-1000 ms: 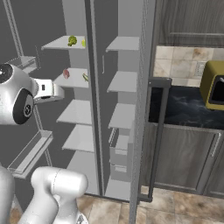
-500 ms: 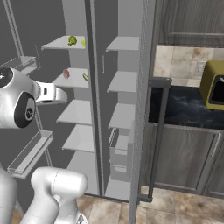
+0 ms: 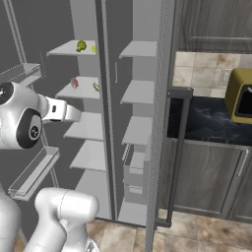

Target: Gather the corn and broccoli from the fridge and place them on a tray on the dining counter. Then gather the steak and fish from the fridge and place them on the other tray.

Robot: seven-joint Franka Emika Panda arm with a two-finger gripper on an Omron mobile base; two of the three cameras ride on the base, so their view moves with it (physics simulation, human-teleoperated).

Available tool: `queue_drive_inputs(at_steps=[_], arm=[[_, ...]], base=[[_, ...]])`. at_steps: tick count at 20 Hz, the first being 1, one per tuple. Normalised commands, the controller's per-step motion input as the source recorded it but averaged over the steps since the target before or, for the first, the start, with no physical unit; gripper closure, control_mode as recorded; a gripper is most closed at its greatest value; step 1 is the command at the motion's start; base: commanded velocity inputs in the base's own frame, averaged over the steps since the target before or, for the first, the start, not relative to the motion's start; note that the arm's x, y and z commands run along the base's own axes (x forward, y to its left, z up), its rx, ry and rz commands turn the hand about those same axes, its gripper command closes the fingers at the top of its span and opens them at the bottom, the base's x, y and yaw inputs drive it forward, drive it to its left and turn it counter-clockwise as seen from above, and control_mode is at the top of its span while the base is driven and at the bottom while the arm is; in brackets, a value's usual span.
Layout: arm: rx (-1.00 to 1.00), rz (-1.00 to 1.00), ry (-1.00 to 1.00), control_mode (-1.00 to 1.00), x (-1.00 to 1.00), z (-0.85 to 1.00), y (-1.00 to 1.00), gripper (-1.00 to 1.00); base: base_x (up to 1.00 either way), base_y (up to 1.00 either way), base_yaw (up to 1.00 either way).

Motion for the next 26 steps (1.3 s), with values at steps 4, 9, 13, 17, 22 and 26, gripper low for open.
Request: queue_drive_inputs(at_steps=[4,9,13,17,22,26], arm=[[0.02,0.02,0.0,-1.0,0.04,0.0,-0.14,-1.0],[0.01,0.13,0.11,-1.0,0.0,-0.03,-0.18,-1.0],[0.05,0.04,0.04,-1.0,0.0,-0.03,-0.01,-1.0],[0.02,0.04,0.01,-1.0,0.13,-0.04,0.0,-1.0],[0.02,0.07,0.01,-1.0,0.34,-0.13,0.0,-1.0],[0.0,0.0,0.0,1.0,0.0,0.0,0.0,-1.0]], base=[[0.0,0.0,0.0],[0.0,0.0,0.0],[0.0,0.0,0.0],[0.0,0.0,0.0],[0.0,0.0,0.0],[0.4,0.01,0.07]])
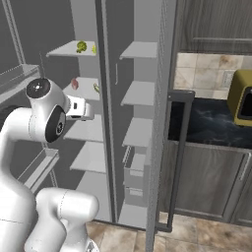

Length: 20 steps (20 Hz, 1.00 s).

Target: Gather the corn and broccoli from the fridge and place them on a tray on the dining counter. Then gather the steak and fish from the fridge and place them on the other tray.

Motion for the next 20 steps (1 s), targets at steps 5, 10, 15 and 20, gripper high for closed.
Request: queue_drive_inputs(at_steps=[5,10,15,20], arm=[[0.0,0.0,0.0,1.0,0.0,0.0,0.0,-1.0],[0.0,0.0,0.0,1.0,0.0,0.0,0.0,-1.0],[0.0,0.0,0.0,1.0,0.0,0.0,0.0,-1.0],[0.0,0.0,0.0,1.0,0.0,0.0,0.0,-1.0]], base=[[0.27,0.17,0.05],[0.14,0.3,0.04],[0.38,0.21,0.07],[0.44,0.19,0.08]])
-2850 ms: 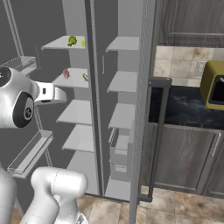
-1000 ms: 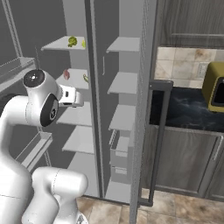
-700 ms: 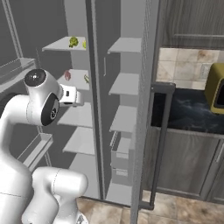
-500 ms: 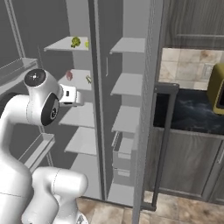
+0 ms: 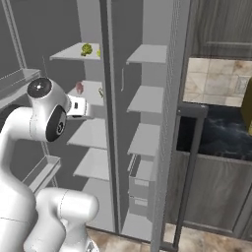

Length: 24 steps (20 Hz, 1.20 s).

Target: Gather the corn and broccoli from the fridge and place them on a tray on the dining counter. Then gather the steak and fish from the fridge and place them on the other tray.

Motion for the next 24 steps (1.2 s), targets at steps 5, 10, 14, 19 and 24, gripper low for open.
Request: queue_drive_inputs(at_steps=[5,10,14,19,24], arm=[[0.0,0.0,0.0,1.0,0.0,0.0,0.0,-1.0],[0.0,0.0,0.0,1.0,0.0,0.0,0.0,-1.0],[0.0,0.0,0.0,1.0,0.0,0.0,0.0,-1.0],[0.0,0.0,0.0,1.0,0.0,0.0,0.0,-1.0],[0.0,0.0,0.0,1.0,0.0,0.0,0.0,-1.0]], base=[[0.5,0.17,0.14],[0.52,0.2,0.19],[0.42,0.25,0.19],[0.35,0.21,0.15],[0.44,0.14,0.08]])
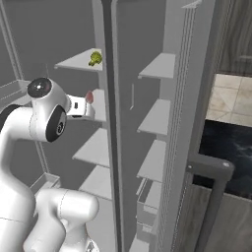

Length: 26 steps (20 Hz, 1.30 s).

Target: Gather the corn and broccoli from the fridge and place them on a tray on the dining counter. Then gather the steak and fish from the fridge and place them on the other tray.

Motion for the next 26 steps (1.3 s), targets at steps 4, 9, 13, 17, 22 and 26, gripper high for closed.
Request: queue_drive_inputs(at_steps=[4,9,13,17,22,26], arm=[[0.0,0.0,0.0,1.0,0.0,0.0,0.0,-1.0],[0.0,0.0,0.0,1.0,0.0,0.0,0.0,-1.0],[0.0,0.0,0.0,1.0,0.0,0.0,0.0,-1.0],[0.0,0.0,0.0,1.0,0.0,0.0,0.0,-1.0],[0.0,0.0,0.0,-1.0,-0.02,-0.05,0.02,-1.0],[0.0,0.01,0.1,-1.0,-0.14,-0.33,0.12,-1.0]], base=[[0.62,0.04,0.02],[0.52,0.02,0.0],[0.48,0.01,0.0],[0.33,0.01,0.0],[0.01,0.0,0.0],[0.0,0.0,0.0]])
